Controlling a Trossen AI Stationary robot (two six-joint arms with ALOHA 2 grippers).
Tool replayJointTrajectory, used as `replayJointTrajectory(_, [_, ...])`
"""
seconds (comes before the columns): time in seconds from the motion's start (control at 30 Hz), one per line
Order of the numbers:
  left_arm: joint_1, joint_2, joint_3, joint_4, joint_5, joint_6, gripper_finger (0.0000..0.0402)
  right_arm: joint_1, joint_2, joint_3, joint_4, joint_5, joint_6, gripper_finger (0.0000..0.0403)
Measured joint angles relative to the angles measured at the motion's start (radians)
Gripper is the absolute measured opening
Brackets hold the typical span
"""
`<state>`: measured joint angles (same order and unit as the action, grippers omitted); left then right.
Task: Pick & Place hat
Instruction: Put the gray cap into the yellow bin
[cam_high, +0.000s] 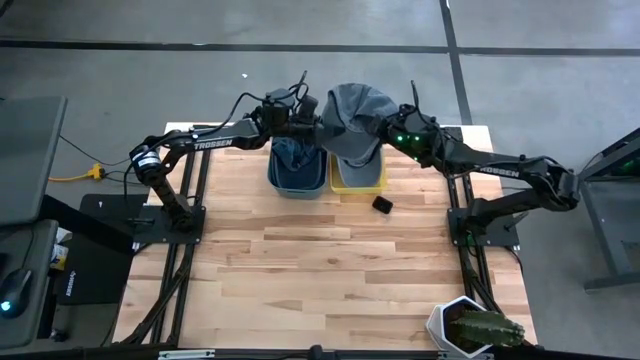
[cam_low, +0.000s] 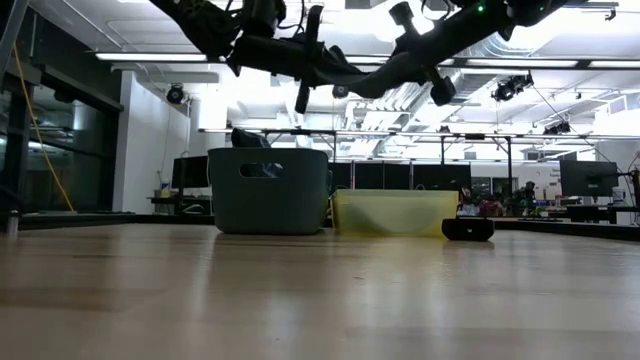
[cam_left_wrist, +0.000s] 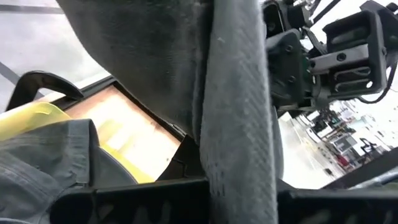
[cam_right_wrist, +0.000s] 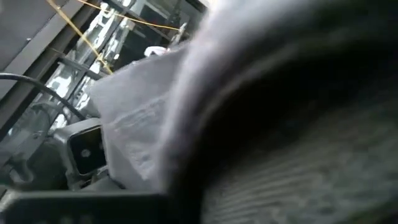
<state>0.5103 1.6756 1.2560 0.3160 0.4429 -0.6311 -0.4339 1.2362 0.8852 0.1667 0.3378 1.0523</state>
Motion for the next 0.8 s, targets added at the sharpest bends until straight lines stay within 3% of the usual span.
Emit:
replayJointTrajectory(0.17, [0.000,0.000,0.000,-0.003,0.032,0.002,0.0000,0.000,-0.001,0.000,0.037,-0.015,-0.085,0.0015])
replayJointTrajectory(0.43, [0.000,0.001,0.000,-0.006,0.056,0.143,0.0016,0.000,-0.002,0.000,0.001,-0.032,-0.096,0.0006])
replayJointTrajectory(0.6, [0.018,0.000,0.000,-0.006,0.102,0.189,0.0083,0.000,-0.002,0.000,-0.047,-0.020,-0.115,0.0005])
replayJointTrajectory(0.8, [0.099,-0.005,0.000,-0.003,0.258,0.181,0.0191,-0.029,-0.002,0.000,-0.125,-0.027,-0.134,0.0005])
